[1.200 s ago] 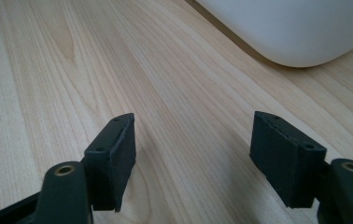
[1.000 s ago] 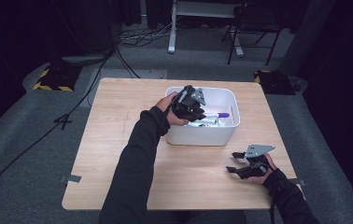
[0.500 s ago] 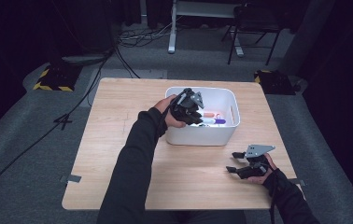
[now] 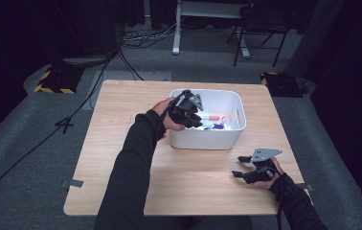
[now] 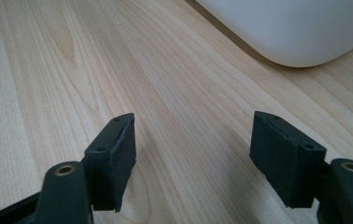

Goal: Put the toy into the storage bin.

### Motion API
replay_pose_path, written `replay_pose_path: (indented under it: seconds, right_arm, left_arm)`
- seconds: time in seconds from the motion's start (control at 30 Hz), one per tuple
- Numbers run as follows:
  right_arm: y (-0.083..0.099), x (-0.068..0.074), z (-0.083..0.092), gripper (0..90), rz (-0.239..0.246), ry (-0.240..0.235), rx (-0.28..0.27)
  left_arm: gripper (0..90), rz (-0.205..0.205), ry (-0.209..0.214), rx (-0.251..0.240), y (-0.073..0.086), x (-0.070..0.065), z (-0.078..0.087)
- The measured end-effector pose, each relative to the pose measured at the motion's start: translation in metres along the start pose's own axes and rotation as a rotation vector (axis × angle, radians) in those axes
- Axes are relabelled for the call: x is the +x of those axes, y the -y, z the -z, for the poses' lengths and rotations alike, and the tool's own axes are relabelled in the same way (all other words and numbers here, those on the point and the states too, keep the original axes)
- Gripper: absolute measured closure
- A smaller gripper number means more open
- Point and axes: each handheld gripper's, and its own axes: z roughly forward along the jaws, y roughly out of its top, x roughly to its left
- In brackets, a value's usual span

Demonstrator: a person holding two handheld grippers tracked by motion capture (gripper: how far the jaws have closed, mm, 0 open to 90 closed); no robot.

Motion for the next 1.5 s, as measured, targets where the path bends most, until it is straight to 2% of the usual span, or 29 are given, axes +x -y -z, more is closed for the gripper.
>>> replay_pose_path:
  seconds: [0.1, 0.2, 0.3, 0.33, 0.4, 0.53, 0.6, 0.67, 0.73, 0.77, 0.8, 0.83, 0.9, 0.97, 1.0, 1.1, 1.2, 1.37, 1.4, 1.43, 1.47, 1.5]
  right_arm:
    - [0.000, 0.000, 0.000, 32.0, 0.001, -0.001, 0.001]
    - [0.000, 0.000, 0.000, 32.0, 0.002, 0.000, 0.002]
    - [0.000, 0.000, 0.000, 32.0, 0.001, -0.001, 0.001]
    - [0.000, 0.000, 0.000, 32.0, -0.001, -0.001, 0.000]
    - [0.000, 0.000, 0.000, 32.0, 0.000, -0.001, 0.001]
    - [0.000, 0.000, 0.000, 32.0, -0.004, 0.000, 0.001]
    - [0.000, 0.000, 0.000, 32.0, -0.004, 0.001, 0.001]
    - [0.000, 0.000, 0.000, 32.0, -0.007, 0.001, 0.003]
    - [0.000, 0.000, 0.000, 32.0, 0.002, -0.001, 0.001]
    - [0.000, 0.000, 0.000, 32.0, 0.001, -0.001, 0.001]
    - [0.000, 0.000, 0.000, 32.0, -0.011, 0.001, 0.005]
    - [0.000, -0.001, 0.000, 32.0, 0.001, -0.002, -0.003]
    - [0.000, 0.000, 0.000, 32.0, -0.007, 0.001, 0.003]
    - [0.000, 0.000, 0.000, 32.0, -0.005, 0.003, 0.002]
    - [0.000, 0.000, 0.000, 32.0, -0.009, 0.000, 0.003]
    - [0.000, -0.001, 0.000, 32.0, -0.001, -0.002, -0.001]
    - [0.000, 0.000, 0.000, 32.0, -0.008, 0.002, 0.003]
    - [0.000, 0.000, 0.000, 32.1, -0.009, 0.001, 0.003]
    - [0.000, 0.000, 0.000, 32.0, -0.009, 0.000, 0.004]
    - [0.000, 0.000, 0.000, 32.1, -0.005, 0.000, 0.001]
    - [0.000, 0.000, 0.000, 32.0, -0.010, 0.001, 0.004]
    - [0.000, 0.000, 0.000, 32.0, -0.008, 0.001, 0.003]
  left_arm:
    - [72.1, 0.013, -0.030, -0.015, 0.001, -0.001, 0.002]
    - [71.4, 0.002, -0.026, -0.017, 0.001, 0.000, 0.003]
    - [70.7, 0.011, -0.030, -0.025, 0.002, 0.000, 0.005]
    - [69.8, 0.012, -0.050, -0.034, 0.002, -0.001, 0.005]
    - [69.3, 0.013, -0.039, -0.049, 0.003, 0.000, 0.008]
    - [62.6, 0.033, -0.098, -0.074, 0.007, -0.001, 0.014]
    - [59.8, 0.041, -0.093, -0.086, 0.010, 0.001, 0.021]
    - [56.2, 0.056, -0.147, -0.105, 0.014, 0.000, 0.027]
    - [49.7, 0.084, -0.166, -0.139, 0.020, -0.001, 0.034]
    - [49.7, 0.088, -0.181, -0.139, 0.023, -0.001, 0.037]
    - [47.4, 0.122, -0.190, -0.164, 0.026, -0.002, 0.040]
    - [44.2, 0.137, -0.206, -0.174, 0.029, -0.003, 0.043]
    - [39.0, 0.131, -0.234, -0.162, 0.036, -0.003, 0.049]
    - [32.6, 0.151, -0.249, -0.168, 0.045, -0.004, 0.053]
    - [30.4, 0.160, -0.277, -0.174, 0.049, -0.005, 0.056]
    - [25.6, 0.196, -0.299, -0.210, 0.061, -0.008, 0.066]
    - [22.3, 0.218, -0.342, -0.223, 0.073, -0.013, 0.074]
    - [20.2, 0.251, -0.365, -0.275, 0.098, -0.017, 0.086]
    - [20.1, 0.271, -0.363, -0.279, 0.103, -0.017, 0.086]
    - [20.1, 0.273, -0.373, -0.271, 0.107, -0.017, 0.087]
    - [19.9, 0.295, -0.366, -0.289, 0.111, -0.018, 0.086]
    - [19.9, 0.300, -0.363, -0.283, 0.116, -0.018, 0.085]
